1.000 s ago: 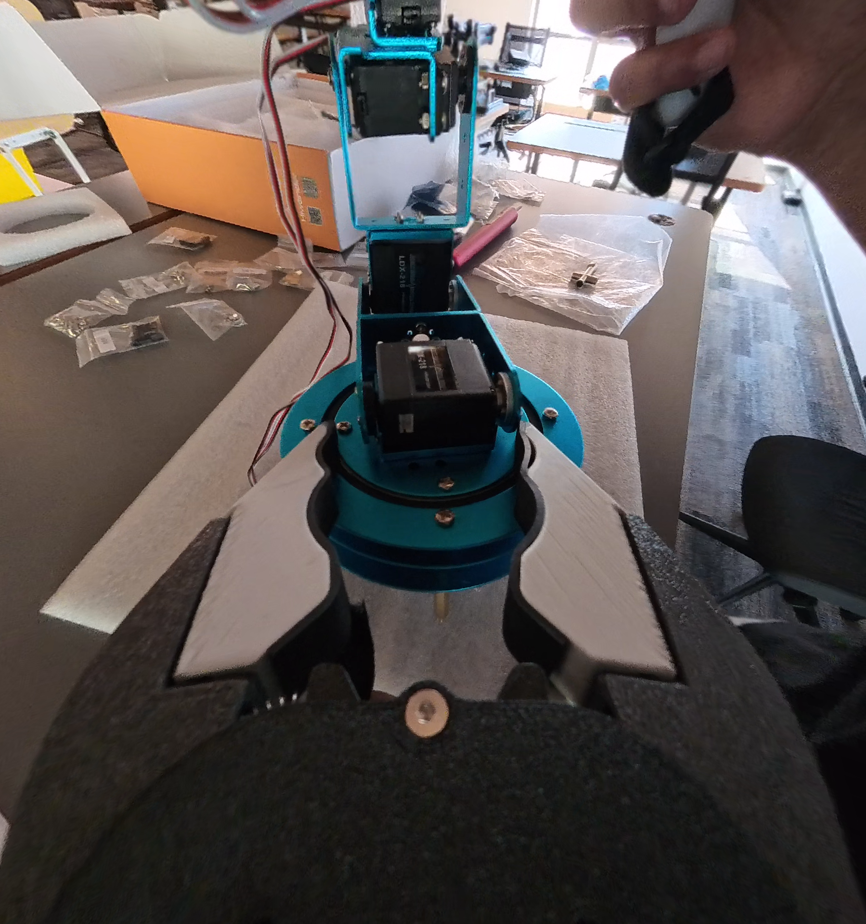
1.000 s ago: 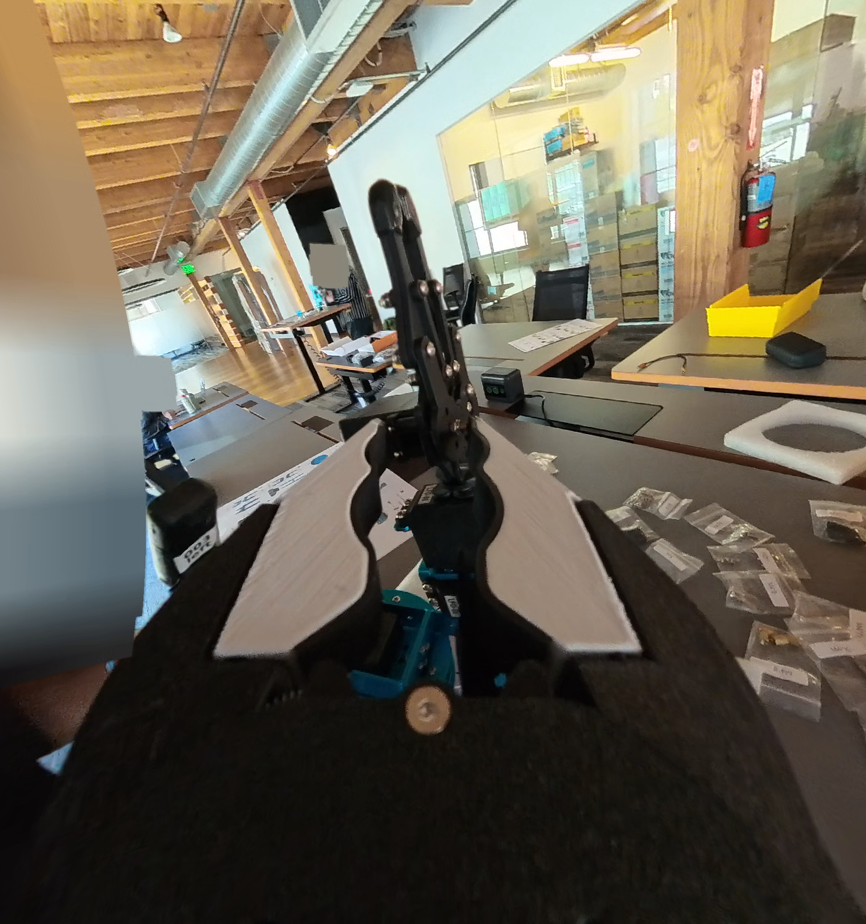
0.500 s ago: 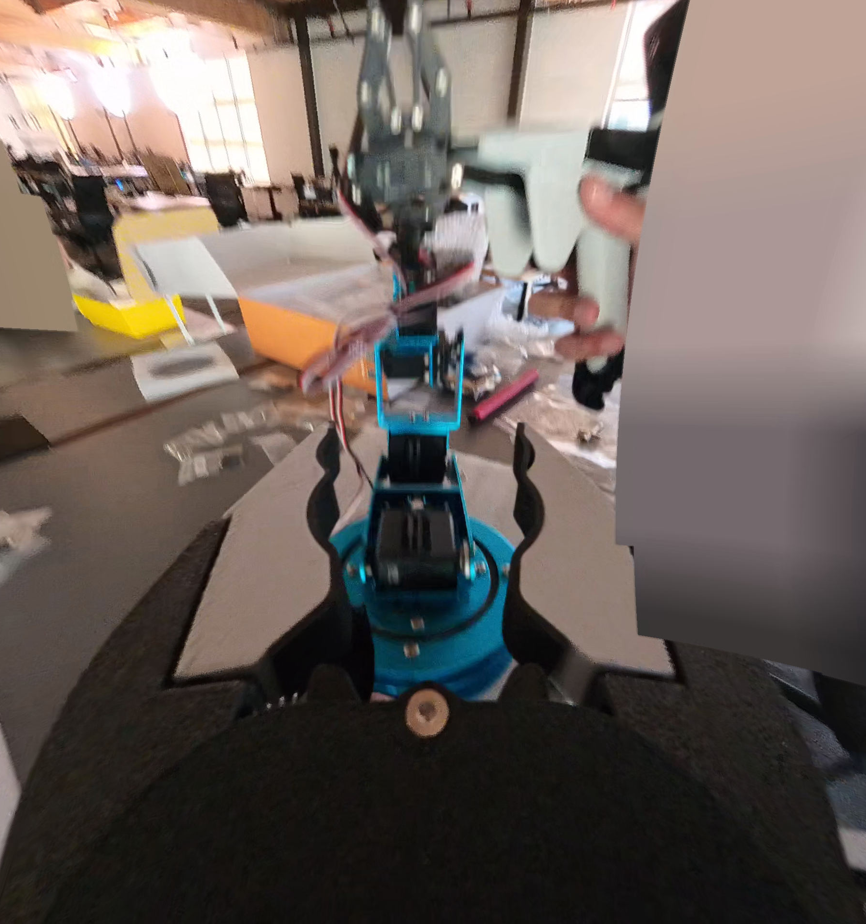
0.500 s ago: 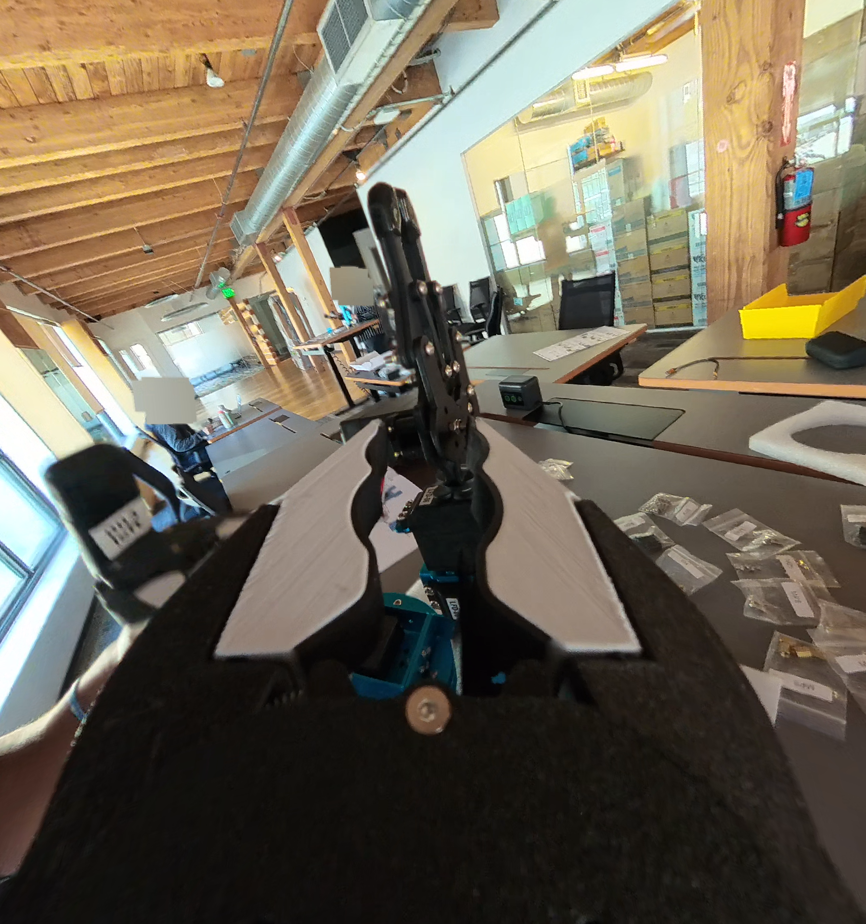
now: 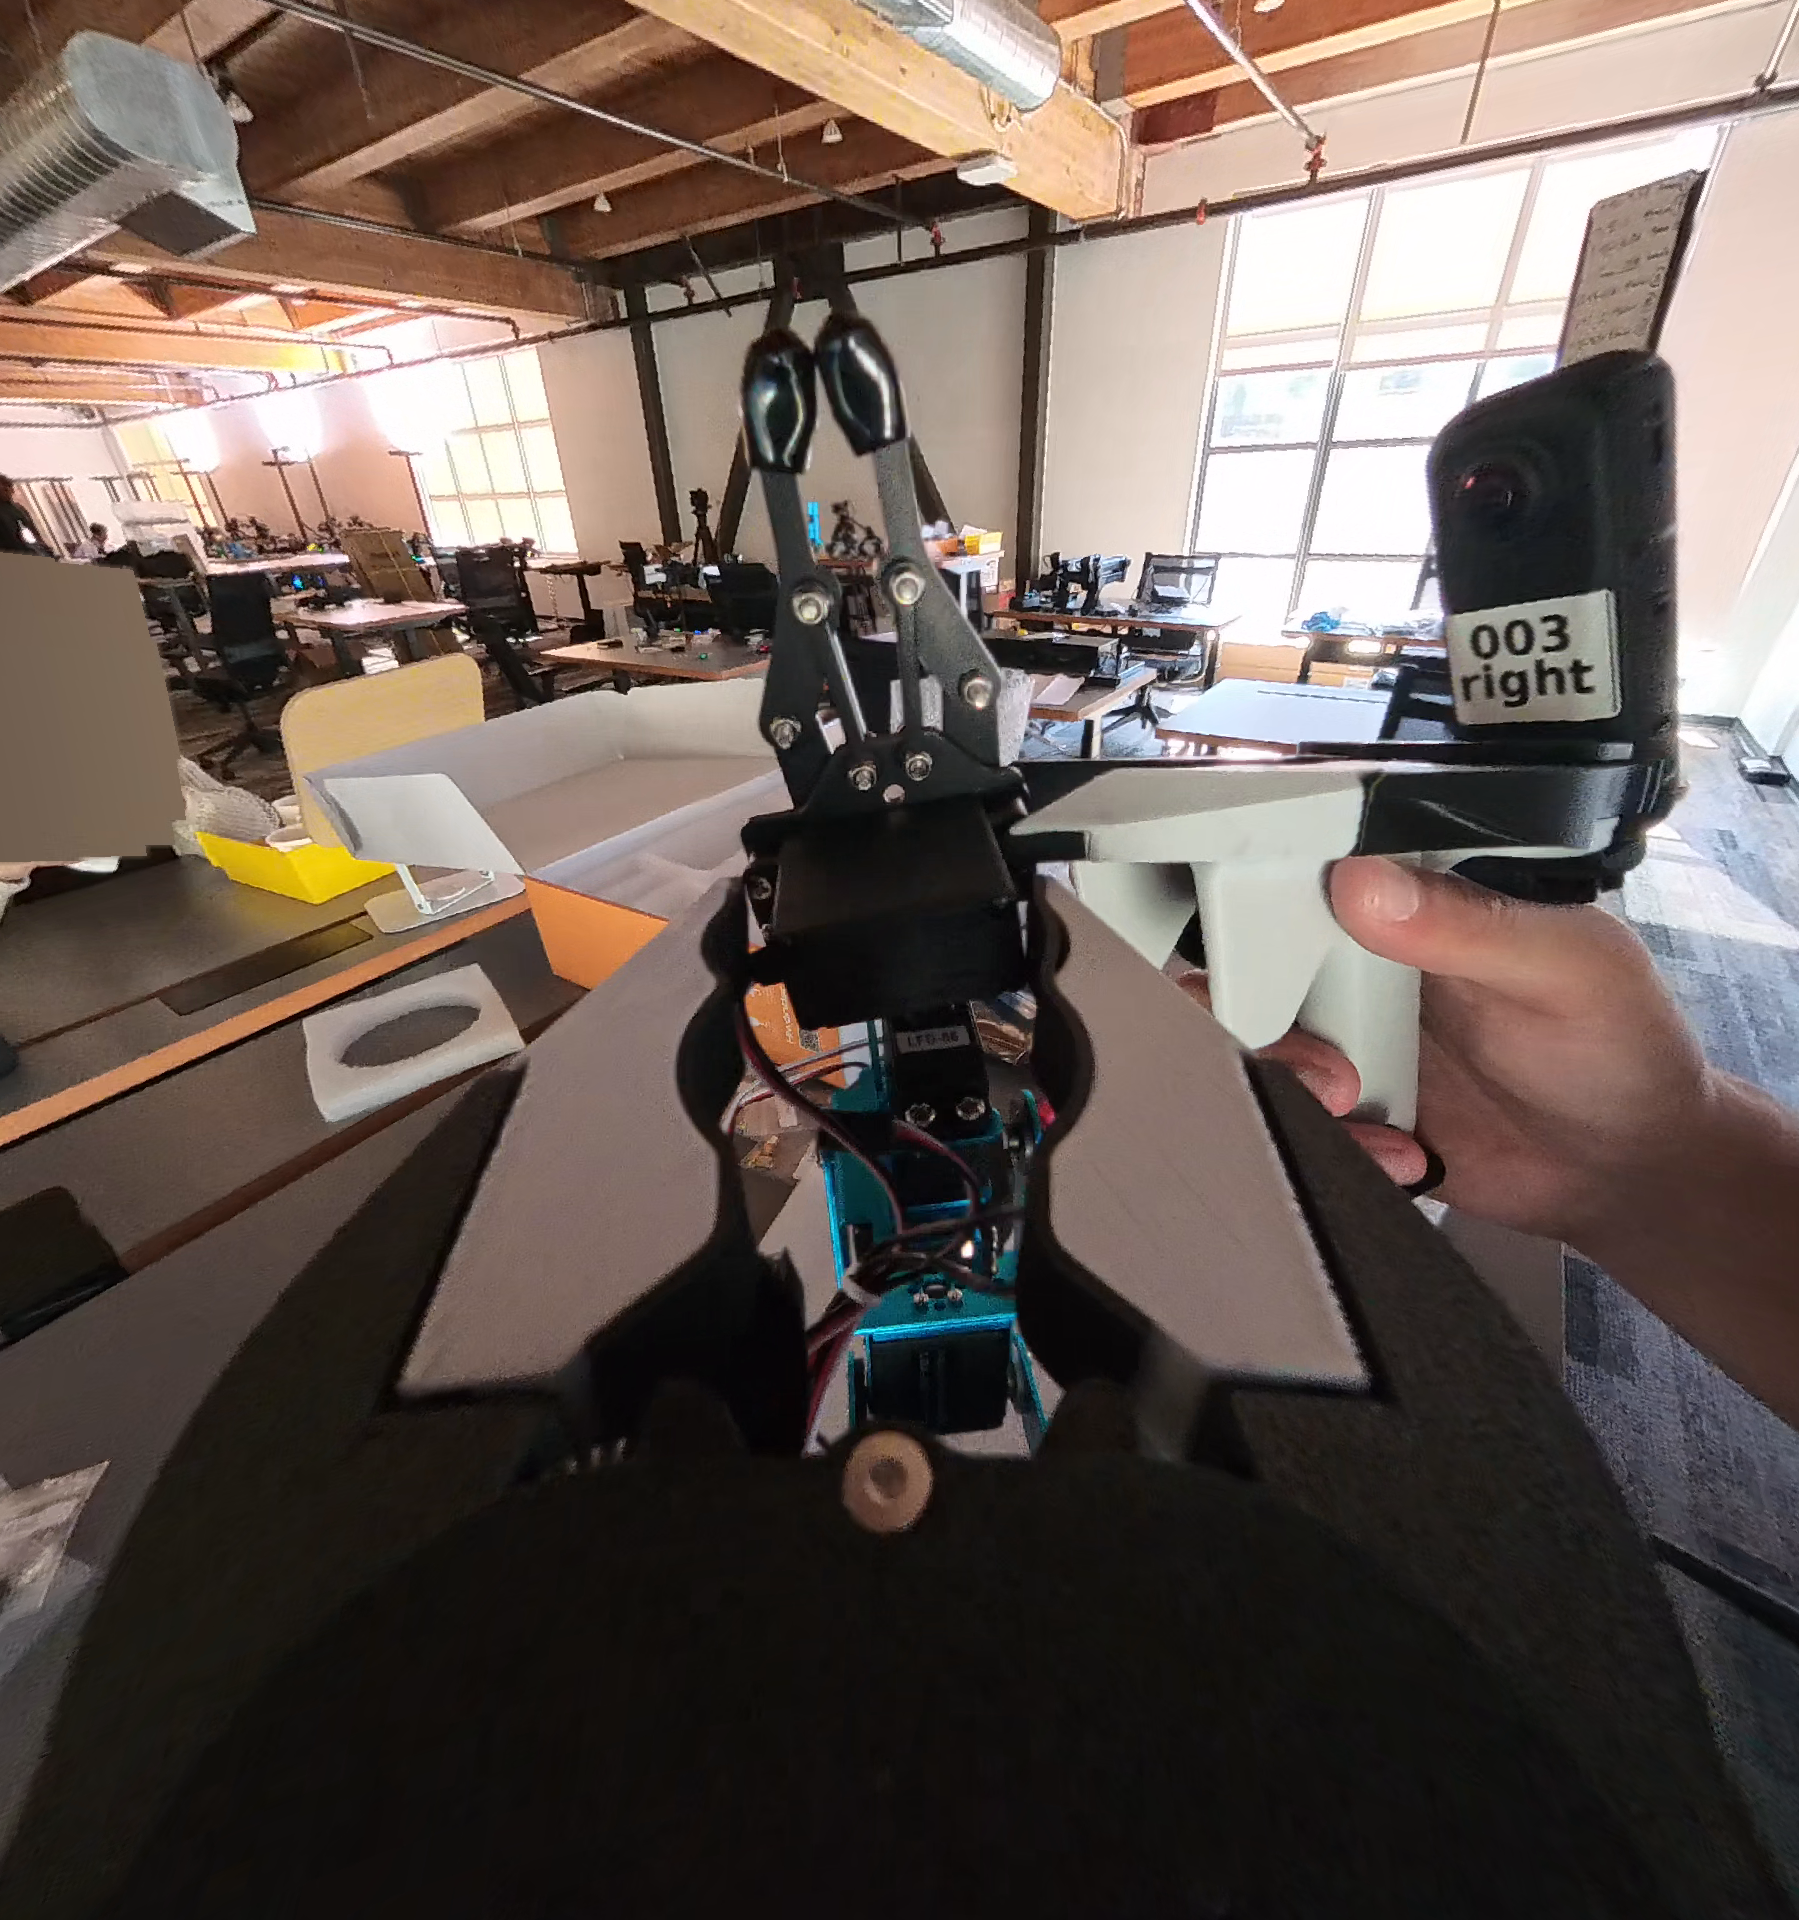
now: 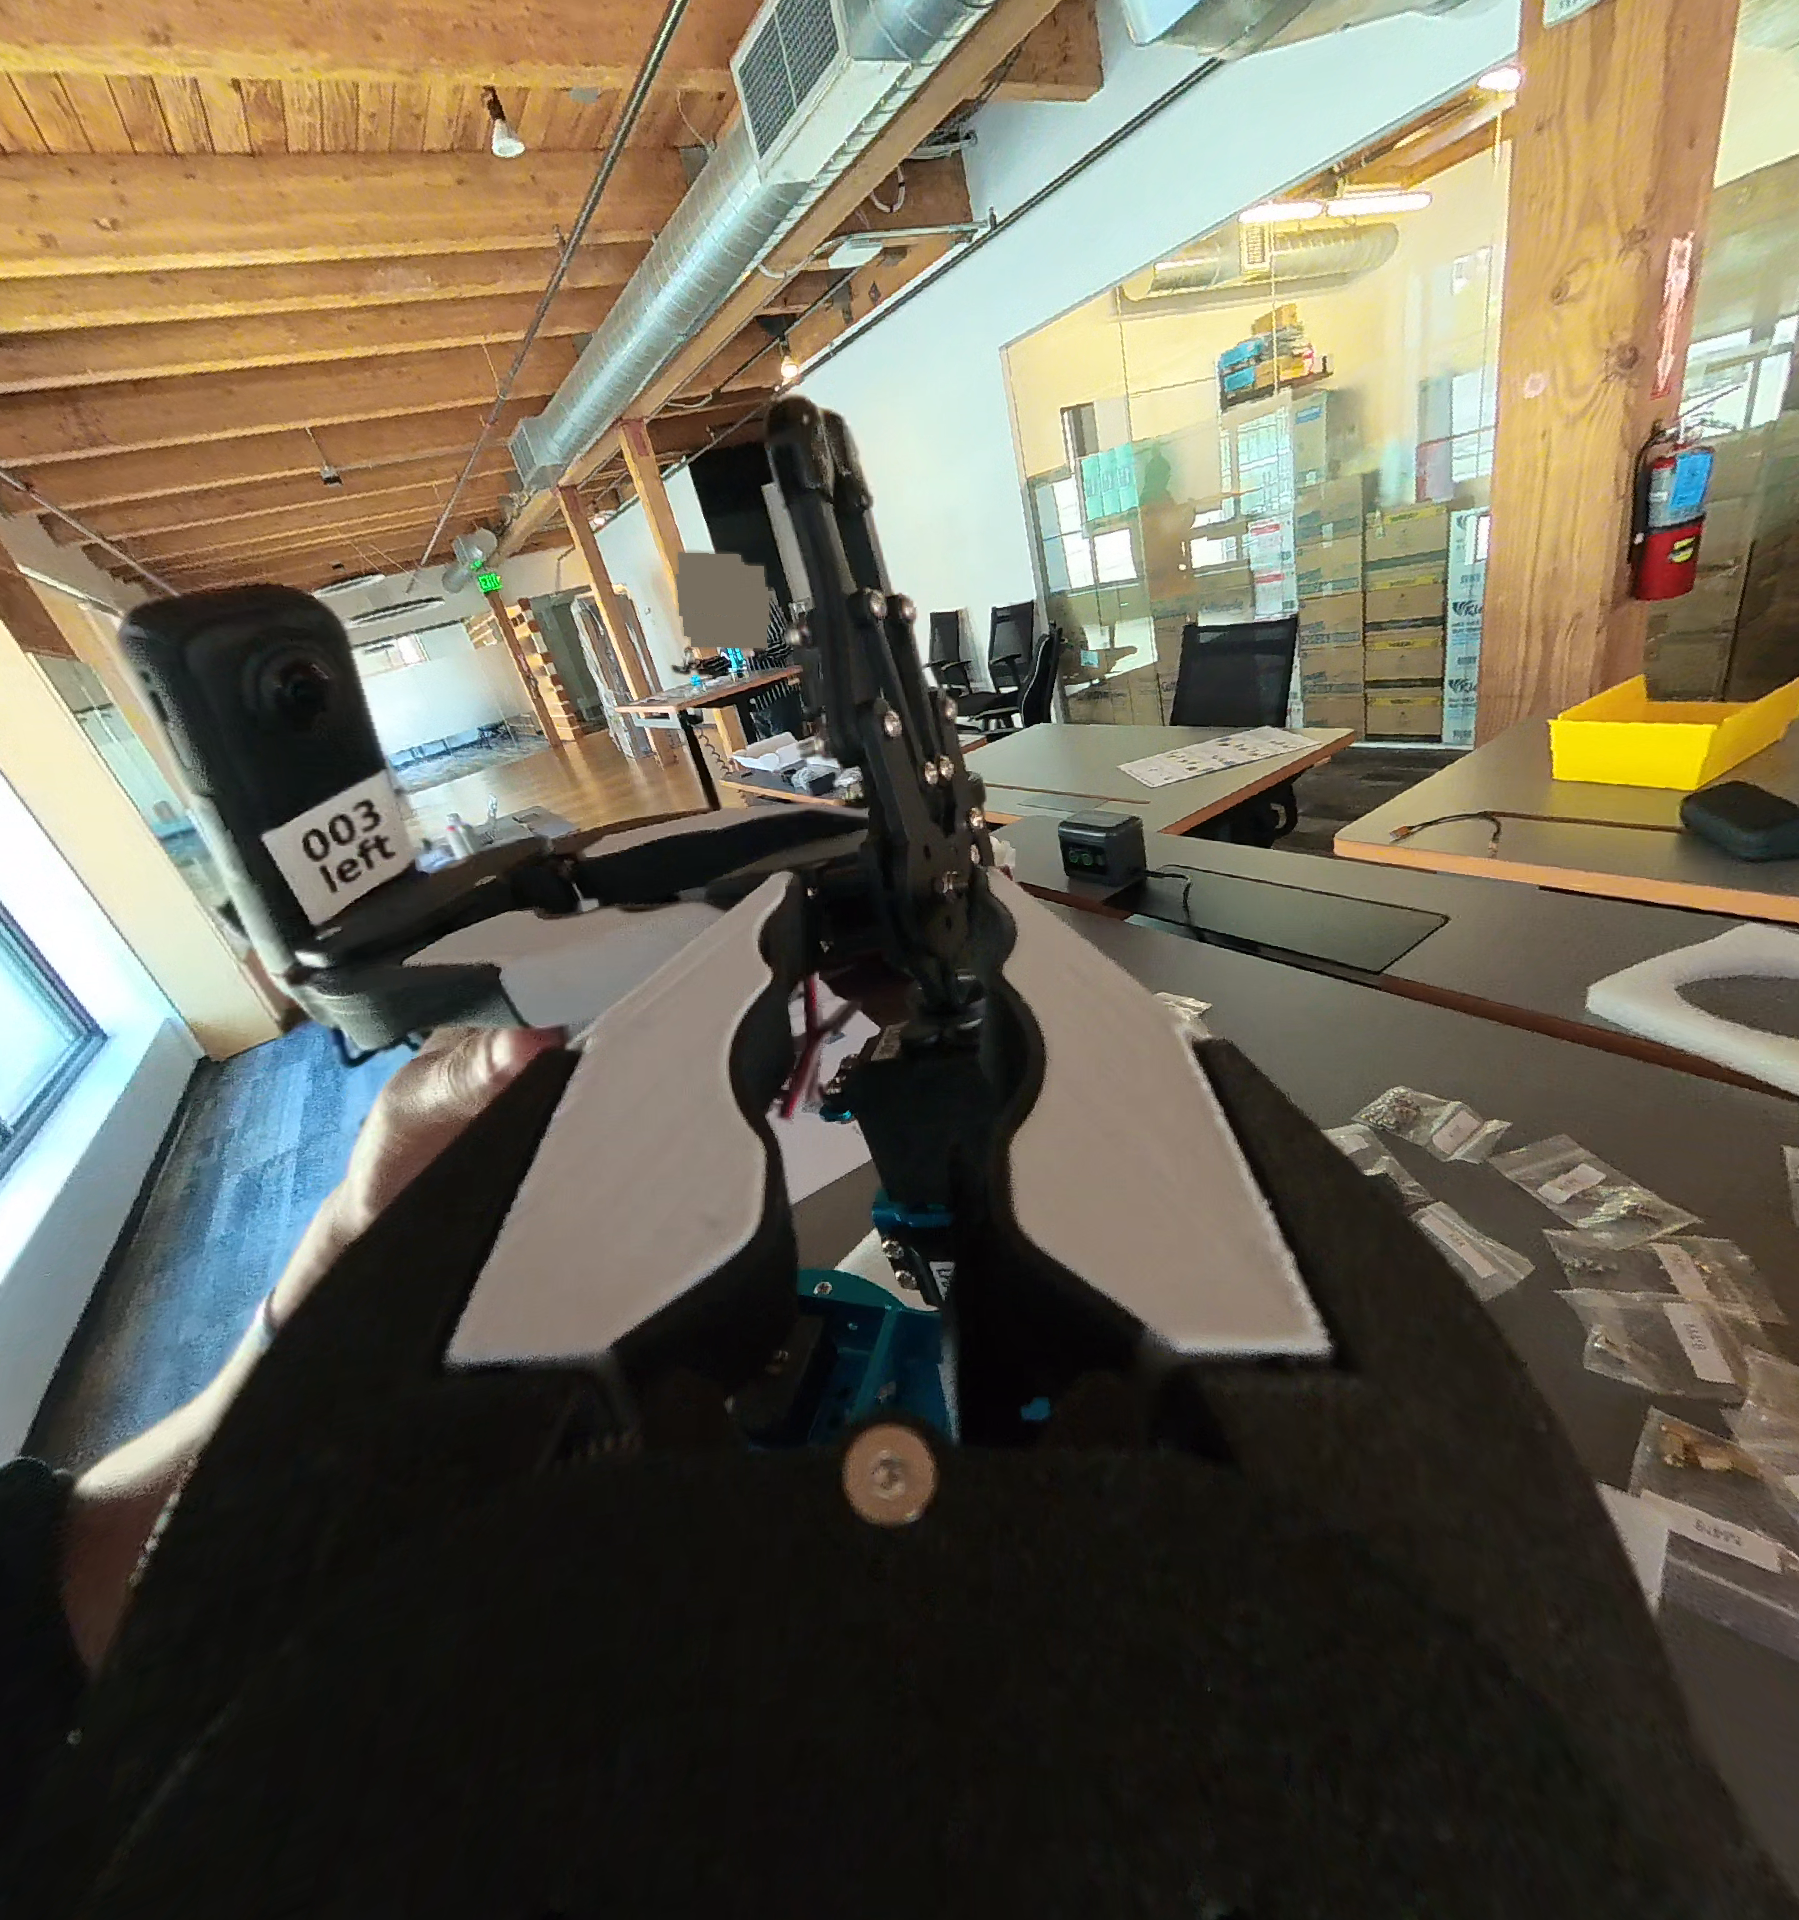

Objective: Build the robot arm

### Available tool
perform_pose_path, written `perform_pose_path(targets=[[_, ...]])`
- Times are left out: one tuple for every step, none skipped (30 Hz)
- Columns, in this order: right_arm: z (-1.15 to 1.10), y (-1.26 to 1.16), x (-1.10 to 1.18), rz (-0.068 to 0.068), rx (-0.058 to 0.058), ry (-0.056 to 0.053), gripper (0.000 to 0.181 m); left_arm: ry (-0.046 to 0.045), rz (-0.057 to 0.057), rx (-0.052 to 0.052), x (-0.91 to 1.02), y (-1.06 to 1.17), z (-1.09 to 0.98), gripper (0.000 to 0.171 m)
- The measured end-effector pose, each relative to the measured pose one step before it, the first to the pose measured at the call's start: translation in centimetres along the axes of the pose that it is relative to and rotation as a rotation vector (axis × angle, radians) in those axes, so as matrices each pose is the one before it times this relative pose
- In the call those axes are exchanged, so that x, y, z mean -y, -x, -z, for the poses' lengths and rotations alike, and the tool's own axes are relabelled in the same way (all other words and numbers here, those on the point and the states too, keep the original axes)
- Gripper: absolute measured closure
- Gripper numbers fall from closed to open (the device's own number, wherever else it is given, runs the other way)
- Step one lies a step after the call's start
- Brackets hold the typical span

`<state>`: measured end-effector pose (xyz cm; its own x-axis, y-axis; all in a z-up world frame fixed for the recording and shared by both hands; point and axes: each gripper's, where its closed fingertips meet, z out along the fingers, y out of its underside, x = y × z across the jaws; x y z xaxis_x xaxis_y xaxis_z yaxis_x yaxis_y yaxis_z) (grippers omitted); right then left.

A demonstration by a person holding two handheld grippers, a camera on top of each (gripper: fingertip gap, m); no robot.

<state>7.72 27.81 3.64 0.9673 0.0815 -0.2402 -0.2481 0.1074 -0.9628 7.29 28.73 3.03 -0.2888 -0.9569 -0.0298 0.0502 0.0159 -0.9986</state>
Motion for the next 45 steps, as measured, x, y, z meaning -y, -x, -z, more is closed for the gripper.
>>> perform_pose_path(targets=[[0.050,0.041,0.002,0.0127,-0.0047,-0.0008,0.151,-0.00026,-0.0129,-0.0084,0.027,-0.106,0.015,0.120],[0.051,0.047,-0.039,0.0057,0.0019,0.0021,0.151,0.00492,-0.0192,-0.0024,-0.052,-0.047,0.009,0.120],[0.061,0.070,-0.029,-0.0002,0.0088,0.0005,0.151,0.00121,-0.0196,-0.0012,0.015,-0.041,0.029,0.120],[0.107,0.091,0.003,0.0054,0.0150,-0.0022,0.150,0.00401,-0.0144,-0.0029,0.003,-0.049,0.022,0.120],[0.169,0.093,0.001,0.0078,0.0206,-0.0035,0.151,0.00755,-0.0081,-0.0066,-0.002,-0.082,0.000,0.121],[0.215,0.232,-0.018,0.0108,0.0347,-0.0034,0.147,0.00478,-0.0082,-0.0040,0.033,-0.089,0.020,0.121],[0.384,0.479,0.177,0.0117,0.0555,-0.0124,0.137,0.00306,-0.0147,0.0055,0.019,0.002,0.003,0.121],[0.641,0.216,0.311,0.0024,0.0422,-0.0193,0.129,0.00470,-0.0133,0.0072,-0.059,0.067,0.004,0.121],[0.753,-0.056,0.123,0.0087,0.0313,-0.0071,0.129,0.00300,-0.0017,-0.0002,-0.046,0.037,-0.002,0.121],[0.728,-0.050,0.031,0.0157,0.0347,-0.0062,0.130,-0.00046,0.0051,-0.0056,0.019,0.015,0.026,0.121],[0.528,-0.772,-0.079,0.0226,-0.0117,-0.0067,0.131,0.00059,0.0040,-0.0047,0.005,0.032,0.012,0.121],[0.205,-1.143,-0.474,0.0467,-0.0323,0.0111,0.134,0.00309,-0.0001,-0.0013,-0.001,0.046,0.008,0.121],[-0.180,-0.968,-0.971,0.0578,-0.0174,0.0331,0.136,0.00279,-0.0017,-0.0025,-0.005,0.020,0.000,0.121],[-0.457,-0.671,-1.015,0.0424,0.0067,0.0300,0.132,0.00063,-0.0011,-0.0071,0.014,-0.041,-0.011,0.121],[-0.542,-0.046,-0.873,0.0106,0.0493,0.0262,0.129,-0.00019,-0.0007,-0.0089,0.003,-0.049,-0.020,0.121],[-0.421,0.704,-0.396,-0.0238,0.1008,0.0075,0.126,-0.00070,-0.0001,-0.0096,-0.003,-0.043,-0.025,0.121],[-0.370,0.295,-0.038,-0.0406,0.0758,-0.0081,0.126,-0.00050,0.0019,-0.0102,-0.009,-0.039,-0.035,0.121],[-0.346,-0.067,0.051,-0.0313,0.0465,-0.0029,0.123,-0.00018,0.0029,-0.0082,0.004,0.001,-0.047,0.121],[-0.288,-0.083,0.166,-0.0091,0.0326,-0.0050,0.122,0.00081,0.0024,-0.0047,-0.005,0.022,-0.041,0.121],[-0.228,-0.012,0.313,0.0058,0.0277,-0.0183,0.127,0.00043,0.0000,-0.0027,-0.012,0.008,-0.033,0.121],[-0.204,0.027,0.307,0.0016,0.0281,-0.0220,0.133,-0.00147,-0.0016,-0.0026,0.010,-0.020,0.003,0.121],[-0.234,0.138,0.054,-0.0145,0.0402,-0.0102,0.141,-0.00281,-0.0012,-0.0033,0.011,-0.053,0.008,0.121],[-0.270,-0.036,-0.058,-0.0334,0.0319,-0.0018,0.144,-0.00385,-0.0012,-0.0033,0.023,-0.036,0.040,0.121],[-0.296,0.033,-0.143,-0.0339,0.0322,0.0019,0.143,-0.00366,-0.0017,-0.0029,0.011,-0.030,0.019,0.121],[-0.288,0.137,-0.140,-0.0247,0.0321,0.0018,0.143,-0.00159,-0.0024,-0.0036,-0.011,-0.010,0.000,0.121],[-0.202,0.133,-0.059,-0.0177,0.0250,-0.0042,0.147,0.00016,-0.0018,-0.0035,-0.008,0.003,-0.015,0.121],[-0.150,0.157,-0.024,-0.0113,0.0186,-0.0043,0.156,0.00196,-0.0004,-0.0008,-0.014,0.034,-0.034,0.121],[-0.073,0.115,0.065,0.0009,0.0042,-0.0057,0.159,0.00239,-0.0028,0.0017,-0.003,0.041,-0.019,0.121],[-0.030,-0.027,0.015,0.0166,-0.0137,-0.0079,0.159,0.00198,-0.0036,0.0012,0.007,0.015,0.012,0.121],[-0.019,0.005,0.005,0.0130,-0.0146,-0.0091,0.159,0.00108,-0.0025,0.0003,0.010,-0.008,0.037,0.121],[-0.021,-0.001,-0.005,0.0030,-0.0117,-0.0050,0.160,0.00021,-0.0018,0.0012,-0.007,-0.009,0.040,0.121],[-0.015,-0.018,-0.008,0.0071,-0.0117,-0.0028,0.160,-0.00128,-0.0020,0.0037,-0.002,-0.002,0.041,0.122],[-0.006,-0.050,-0.015,0.0123,-0.0117,-0.0035,0.160,-0.00259,-0.0049,0.0058,0.005,-0.007,0.032,0.125],[0.001,-0.007,-0.013,0.0187,-0.0102,-0.0016,0.161,-0.00037,-0.0051,0.0057,-0.003,-0.021,0.010,0.124],[-0.015,0.066,0.006,0.0102,-0.0061,0.0012,0.161,-0.00054,-0.0024,0.0017,0.031,-0.038,0.040,0.125],[-0.040,0.142,0.000,0.0028,-0.0006,0.0029,0.161,-0.00072,-0.0026,-0.0039,0.038,-0.077,0.085,0.125],[-0.035,0.105,0.013,0.0033,0.0008,0.0003,0.161,-0.00009,-0.0058,-0.0058,0.040,-0.089,0.085,0.125],[-0.027,0.063,-0.006,0.0000,0.0014,-0.0008,0.161,0.00079,-0.0065,-0.0015,0.014,-0.058,0.058,0.124],[-0.023,0.007,-0.009,0.0006,0.0003,-0.0011,0.161,0.00104,-0.0063,0.0008,0.009,-0.015,0.032,0.125],[0.002,0.035,-0.007,0.0021,0.0042,-0.0015,0.161,0.00123,-0.0055,-0.0006,-0.006,-0.025,0.018,0.125],[0.007,-0.002,0.002,0.0058,0.0003,-0.0008,0.162,0.00171,-0.0069,-0.0007,-0.003,-0.018,-0.001,0.125],[-0.006,0.016,-0.008,0.0138,-0.0034,-0.0038,0.161,0.00048,-0.0086,-0.0015,0.017,-0.028,0.018,0.125],[0.000,0.053,0.006,0.0075,0.0011,-0.0038,0.161,-0.00020,-0.0103,-0.0026,0.021,-0.050,0.028,0.124],[-0.008,0.000,-0.009,0.0004,-0.0019,0.0004,0.161,-0.00008,-0.0141,0.0009,-0.001,-0.013,0.005,0.124],[-0.004,-0.038,-0.001,0.0043,-0.0062,-0.0013,0.161,-0.00124,-0.0160,0.0043,-0.002,-0.002,0.001,0.124]])
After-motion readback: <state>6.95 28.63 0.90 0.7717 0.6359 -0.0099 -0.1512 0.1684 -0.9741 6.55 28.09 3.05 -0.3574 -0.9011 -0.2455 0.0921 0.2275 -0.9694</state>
